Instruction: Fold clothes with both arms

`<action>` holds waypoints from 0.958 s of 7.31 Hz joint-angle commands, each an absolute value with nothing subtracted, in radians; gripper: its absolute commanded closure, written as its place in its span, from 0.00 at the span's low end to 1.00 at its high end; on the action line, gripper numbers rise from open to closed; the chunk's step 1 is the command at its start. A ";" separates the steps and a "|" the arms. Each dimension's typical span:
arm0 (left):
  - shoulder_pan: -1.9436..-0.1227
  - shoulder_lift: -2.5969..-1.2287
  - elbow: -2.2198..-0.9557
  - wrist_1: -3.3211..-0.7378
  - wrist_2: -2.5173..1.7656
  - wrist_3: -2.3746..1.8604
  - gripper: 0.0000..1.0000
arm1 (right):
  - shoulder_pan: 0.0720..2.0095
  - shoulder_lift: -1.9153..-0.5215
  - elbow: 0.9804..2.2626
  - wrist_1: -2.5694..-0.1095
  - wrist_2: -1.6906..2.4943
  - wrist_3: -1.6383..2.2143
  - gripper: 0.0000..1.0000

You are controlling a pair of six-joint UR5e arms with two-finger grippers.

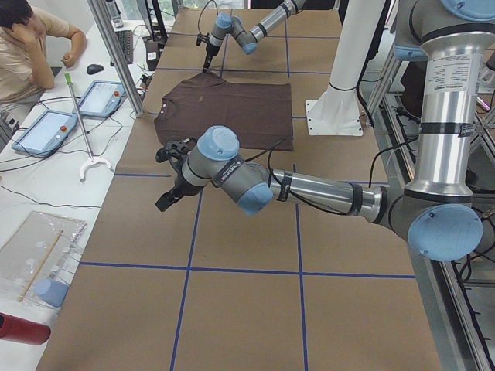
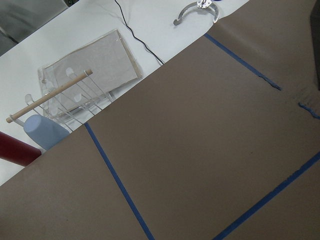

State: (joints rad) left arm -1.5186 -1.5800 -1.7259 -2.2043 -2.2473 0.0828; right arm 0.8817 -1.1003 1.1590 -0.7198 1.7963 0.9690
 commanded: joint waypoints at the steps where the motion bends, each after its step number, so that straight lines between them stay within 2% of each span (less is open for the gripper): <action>1: -1.519 -1.578 -1.724 -2.204 -2.247 0.084 0.00 | 0.879 -1.101 1.164 -0.719 1.796 0.974 0.68; 2: -1.519 -1.578 -1.724 -2.204 -2.247 0.084 0.00 | 0.876 -1.098 1.167 -0.719 1.796 1.000 1.00; 5: -1.519 -1.578 -1.723 -2.204 -2.247 0.084 0.00 | 0.873 -1.088 1.175 -0.735 1.798 1.008 1.00; 6: -1.519 -1.578 -1.724 -2.204 -2.247 0.084 0.00 | 0.873 -1.053 1.221 -0.844 1.798 1.017 1.00; 7: -1.519 -1.578 -1.726 -2.204 -2.247 0.084 0.00 | 0.870 -0.992 1.312 -1.087 1.792 1.053 1.00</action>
